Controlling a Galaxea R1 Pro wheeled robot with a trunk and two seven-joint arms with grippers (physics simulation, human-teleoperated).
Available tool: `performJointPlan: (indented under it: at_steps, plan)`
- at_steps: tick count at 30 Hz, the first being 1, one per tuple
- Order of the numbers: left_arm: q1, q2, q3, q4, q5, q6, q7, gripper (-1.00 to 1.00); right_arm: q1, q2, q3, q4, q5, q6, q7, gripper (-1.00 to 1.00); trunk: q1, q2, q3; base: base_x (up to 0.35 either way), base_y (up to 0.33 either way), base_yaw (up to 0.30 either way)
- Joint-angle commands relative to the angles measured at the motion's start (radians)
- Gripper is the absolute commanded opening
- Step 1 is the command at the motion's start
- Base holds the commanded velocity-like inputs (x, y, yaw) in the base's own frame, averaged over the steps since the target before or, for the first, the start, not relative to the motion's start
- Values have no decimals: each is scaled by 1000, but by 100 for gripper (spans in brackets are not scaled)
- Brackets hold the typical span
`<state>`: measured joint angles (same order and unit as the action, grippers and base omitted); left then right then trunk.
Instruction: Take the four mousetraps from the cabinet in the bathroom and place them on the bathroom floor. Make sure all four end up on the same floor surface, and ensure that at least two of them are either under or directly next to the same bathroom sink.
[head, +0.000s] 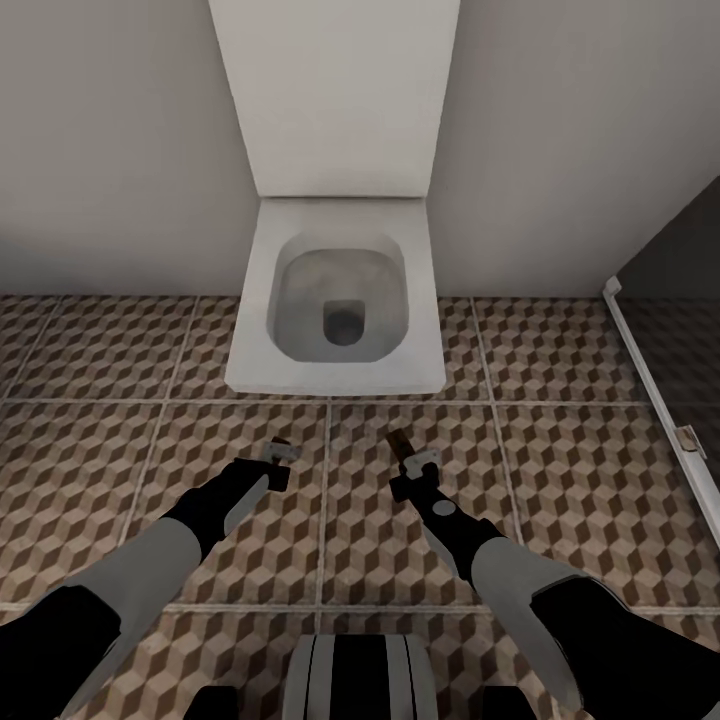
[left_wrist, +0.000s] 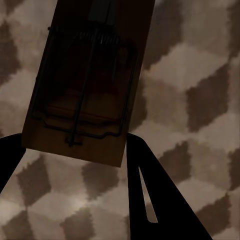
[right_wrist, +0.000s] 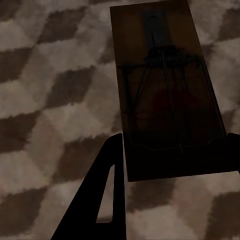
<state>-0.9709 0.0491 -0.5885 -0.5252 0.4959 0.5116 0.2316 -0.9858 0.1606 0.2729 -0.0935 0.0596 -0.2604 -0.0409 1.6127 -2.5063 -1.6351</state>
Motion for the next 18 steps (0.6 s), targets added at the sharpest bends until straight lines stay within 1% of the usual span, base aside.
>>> performJointPlan:
  at_steps: [1, 7, 18]
  plan:
    - [-1, 2, -8, -3, 7, 5, 9, -100, -1, 0, 2, 1, 5, -2, -4, -100, 0, 0, -1, 1, 0, 0]
    - [-1, 2, -8, -1, 7, 5, 9, -100, -1, 0, 2, 1, 5, -2, -4, -100, 0, 0, -4, 0, 0, 0]
    - [-1, 2, -8, 3, 7, 5, 8, -100, -1, 1, 2, 1, 5, -2, -4, -100, 0, 0, -20, 0, 0, 0]
